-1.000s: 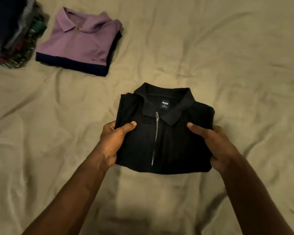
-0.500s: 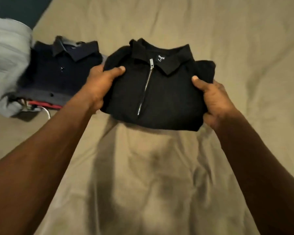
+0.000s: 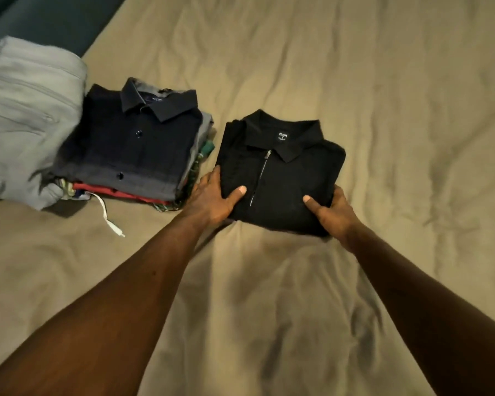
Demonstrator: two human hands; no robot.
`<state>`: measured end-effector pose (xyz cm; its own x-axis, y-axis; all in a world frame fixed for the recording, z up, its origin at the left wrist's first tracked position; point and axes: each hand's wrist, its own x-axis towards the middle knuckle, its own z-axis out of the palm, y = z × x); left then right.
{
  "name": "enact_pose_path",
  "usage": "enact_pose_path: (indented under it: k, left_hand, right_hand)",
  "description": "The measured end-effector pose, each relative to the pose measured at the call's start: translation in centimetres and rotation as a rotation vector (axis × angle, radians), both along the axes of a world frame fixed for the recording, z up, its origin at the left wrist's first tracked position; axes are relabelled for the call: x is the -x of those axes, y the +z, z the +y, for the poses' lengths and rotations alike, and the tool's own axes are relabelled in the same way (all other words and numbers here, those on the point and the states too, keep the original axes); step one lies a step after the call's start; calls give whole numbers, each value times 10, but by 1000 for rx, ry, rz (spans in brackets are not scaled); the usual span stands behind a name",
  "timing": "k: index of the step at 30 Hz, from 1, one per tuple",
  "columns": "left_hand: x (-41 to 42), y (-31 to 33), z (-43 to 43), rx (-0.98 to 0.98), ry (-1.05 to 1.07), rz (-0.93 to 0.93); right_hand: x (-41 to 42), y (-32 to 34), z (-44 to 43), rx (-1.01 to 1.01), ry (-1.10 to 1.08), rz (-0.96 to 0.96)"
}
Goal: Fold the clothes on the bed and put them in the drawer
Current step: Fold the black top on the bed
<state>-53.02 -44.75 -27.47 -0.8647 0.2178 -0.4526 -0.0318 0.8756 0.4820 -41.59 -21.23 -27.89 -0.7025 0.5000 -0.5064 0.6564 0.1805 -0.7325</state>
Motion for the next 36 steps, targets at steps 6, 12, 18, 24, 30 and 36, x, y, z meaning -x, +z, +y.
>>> enact_pose_path:
  k: [6,12,18,24,30,36]
  left_hand:
    - [-56,137,-7,-122,-36,293]
    - [-130,320,-14,-84,-114,600]
    - [-293,467,-58,-17,79,848]
    - [-482,530,-141,152,350,906]
    - [-684,545,-223,270,832,990]
    - [-873,505,-229,313,1244,1016]
  right_hand:
    - [-33,120,0,-303,307,82]
    - [-83,291,2,-504,571,346]
    - [-190,432,-41,-534,774,603]
    - [-284,496,-138,-362,1105,803]
    - [-390,526,-269,-199,1479,968]
    - [-556,507,-358,49,1852,954]
